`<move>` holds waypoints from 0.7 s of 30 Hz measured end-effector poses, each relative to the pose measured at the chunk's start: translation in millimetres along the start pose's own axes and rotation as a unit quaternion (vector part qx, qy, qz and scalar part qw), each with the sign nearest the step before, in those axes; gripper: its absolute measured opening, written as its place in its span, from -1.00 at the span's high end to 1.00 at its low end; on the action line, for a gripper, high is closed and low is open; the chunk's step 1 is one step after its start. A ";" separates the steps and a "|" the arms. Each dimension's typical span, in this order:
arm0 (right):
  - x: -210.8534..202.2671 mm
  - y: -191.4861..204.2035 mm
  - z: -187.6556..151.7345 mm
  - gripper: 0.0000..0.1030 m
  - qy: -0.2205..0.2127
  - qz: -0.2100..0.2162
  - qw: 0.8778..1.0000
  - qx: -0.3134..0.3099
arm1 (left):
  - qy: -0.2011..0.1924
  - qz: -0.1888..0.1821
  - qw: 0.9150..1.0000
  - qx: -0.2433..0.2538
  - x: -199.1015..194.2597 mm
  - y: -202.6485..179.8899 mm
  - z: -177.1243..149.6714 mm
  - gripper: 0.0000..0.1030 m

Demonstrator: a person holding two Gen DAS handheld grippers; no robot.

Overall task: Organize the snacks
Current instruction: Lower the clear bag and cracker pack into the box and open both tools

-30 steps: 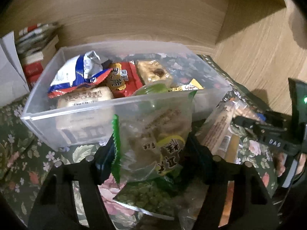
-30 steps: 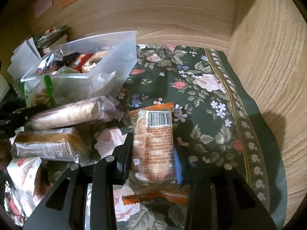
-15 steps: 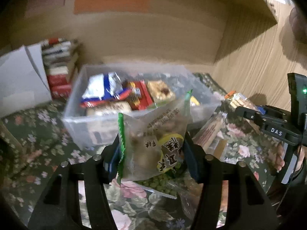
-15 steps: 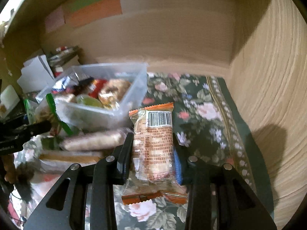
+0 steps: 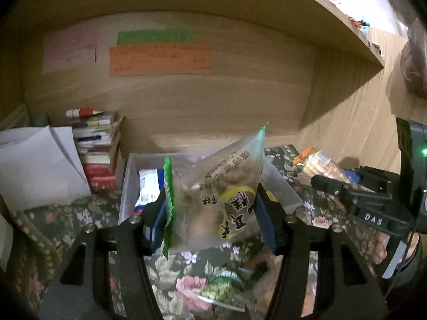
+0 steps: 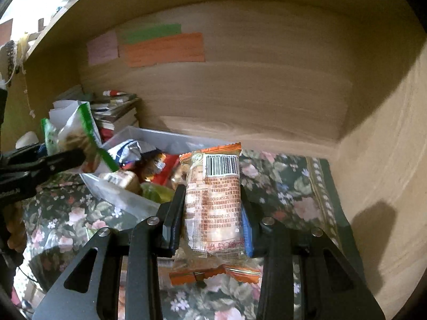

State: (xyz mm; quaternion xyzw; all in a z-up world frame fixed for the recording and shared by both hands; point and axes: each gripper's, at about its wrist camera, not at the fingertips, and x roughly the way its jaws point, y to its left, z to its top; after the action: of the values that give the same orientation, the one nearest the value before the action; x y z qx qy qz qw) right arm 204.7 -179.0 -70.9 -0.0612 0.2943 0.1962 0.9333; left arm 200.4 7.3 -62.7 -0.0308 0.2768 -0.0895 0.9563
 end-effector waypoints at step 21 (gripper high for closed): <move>80.3 7.1 20.8 0.37 0.063 0.029 0.998 -0.006 | 0.052 0.003 0.999 -0.011 77.3 -0.5 17.0 -0.17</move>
State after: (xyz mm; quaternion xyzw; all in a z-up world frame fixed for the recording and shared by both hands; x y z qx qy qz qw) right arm 273.0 -141.1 -99.9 -0.0703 0.3533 0.2204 0.9065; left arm 273.6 -7.6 -88.7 -0.0363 0.3277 -0.0851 0.9402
